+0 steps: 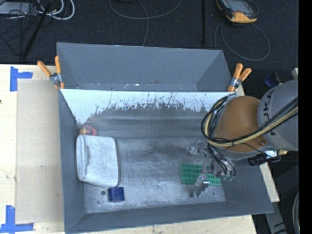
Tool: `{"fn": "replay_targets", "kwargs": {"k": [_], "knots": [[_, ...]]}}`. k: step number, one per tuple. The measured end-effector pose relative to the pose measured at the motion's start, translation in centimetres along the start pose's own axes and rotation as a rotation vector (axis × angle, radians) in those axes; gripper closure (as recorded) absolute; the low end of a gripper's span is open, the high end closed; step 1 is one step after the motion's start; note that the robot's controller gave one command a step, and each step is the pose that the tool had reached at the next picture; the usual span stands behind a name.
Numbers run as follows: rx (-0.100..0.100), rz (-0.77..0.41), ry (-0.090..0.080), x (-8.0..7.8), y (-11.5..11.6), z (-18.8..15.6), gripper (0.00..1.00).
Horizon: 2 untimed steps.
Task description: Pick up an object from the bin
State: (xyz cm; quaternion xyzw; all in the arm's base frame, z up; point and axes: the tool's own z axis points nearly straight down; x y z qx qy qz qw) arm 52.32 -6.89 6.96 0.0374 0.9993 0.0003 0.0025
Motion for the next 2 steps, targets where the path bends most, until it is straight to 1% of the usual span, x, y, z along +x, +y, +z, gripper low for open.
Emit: {"fn": "replay_targets", "kwargs": {"k": [1, 2], "knots": [[0.001, -0.004, -0.005, -0.3, 0.1, -0.5, 1.00], [0.001, -0.045, -0.004, -1.7, 1.0, -14.7, 1.00]]}}
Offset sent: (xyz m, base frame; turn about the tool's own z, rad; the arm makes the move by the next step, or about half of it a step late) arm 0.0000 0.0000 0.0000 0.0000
